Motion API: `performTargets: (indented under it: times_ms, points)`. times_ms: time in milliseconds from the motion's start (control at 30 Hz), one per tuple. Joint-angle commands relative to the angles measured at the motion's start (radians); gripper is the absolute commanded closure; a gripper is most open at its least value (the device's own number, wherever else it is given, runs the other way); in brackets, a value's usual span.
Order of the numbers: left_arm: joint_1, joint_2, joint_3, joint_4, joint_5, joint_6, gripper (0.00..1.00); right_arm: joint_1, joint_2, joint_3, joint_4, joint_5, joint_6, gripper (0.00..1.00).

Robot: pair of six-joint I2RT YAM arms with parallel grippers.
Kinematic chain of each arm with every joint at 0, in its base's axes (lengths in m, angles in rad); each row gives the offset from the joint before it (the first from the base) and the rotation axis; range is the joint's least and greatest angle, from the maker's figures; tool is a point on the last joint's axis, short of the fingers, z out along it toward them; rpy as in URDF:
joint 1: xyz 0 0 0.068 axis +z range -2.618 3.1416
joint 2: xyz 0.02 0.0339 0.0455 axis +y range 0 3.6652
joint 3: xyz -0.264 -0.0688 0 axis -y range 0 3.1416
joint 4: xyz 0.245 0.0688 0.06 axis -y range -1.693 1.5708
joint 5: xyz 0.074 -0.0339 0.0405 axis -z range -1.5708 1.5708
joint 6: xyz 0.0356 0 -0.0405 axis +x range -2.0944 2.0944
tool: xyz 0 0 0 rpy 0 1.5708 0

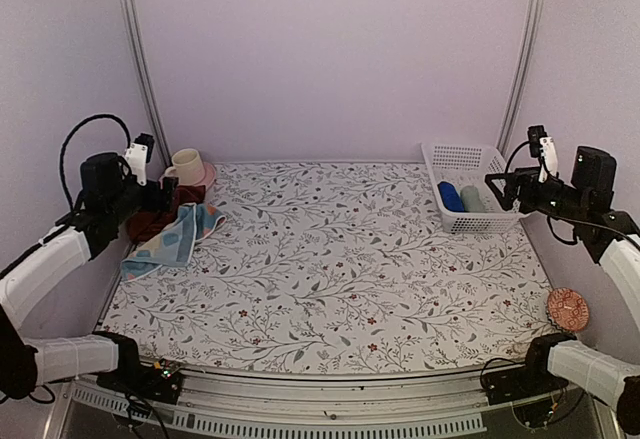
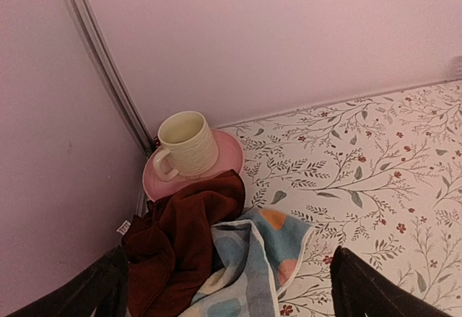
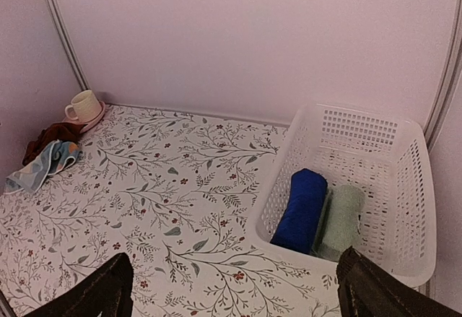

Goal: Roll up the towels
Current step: Move the storage box to the corner of the board.

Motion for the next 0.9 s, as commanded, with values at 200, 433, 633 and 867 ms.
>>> performTargets:
  times_ms: [200, 433, 633, 867]
  points:
    - [0.089, 0.064, -0.021, 0.065, 0.161, 0.112, 0.03, 0.002, 0.052, 0.014, 0.050, 0.127, 0.164, 0.01]
    - [0.131, 0.107, -0.005, 0.062, 0.202, 0.122, 0.03, 0.002, 0.061, 0.045, 0.027, 0.192, 0.286, 0.01]
    - [0.183, 0.155, 0.009, 0.021, 0.223, 0.142, 0.03, 0.010, 0.131, 0.032, 0.077, 0.087, 0.322, 0.01]
    - [0.211, 0.262, 0.015, -0.035, 0.301, 0.219, 0.03, 0.235, 0.284, 0.055, 0.134, 0.241, 0.322, 0.01]
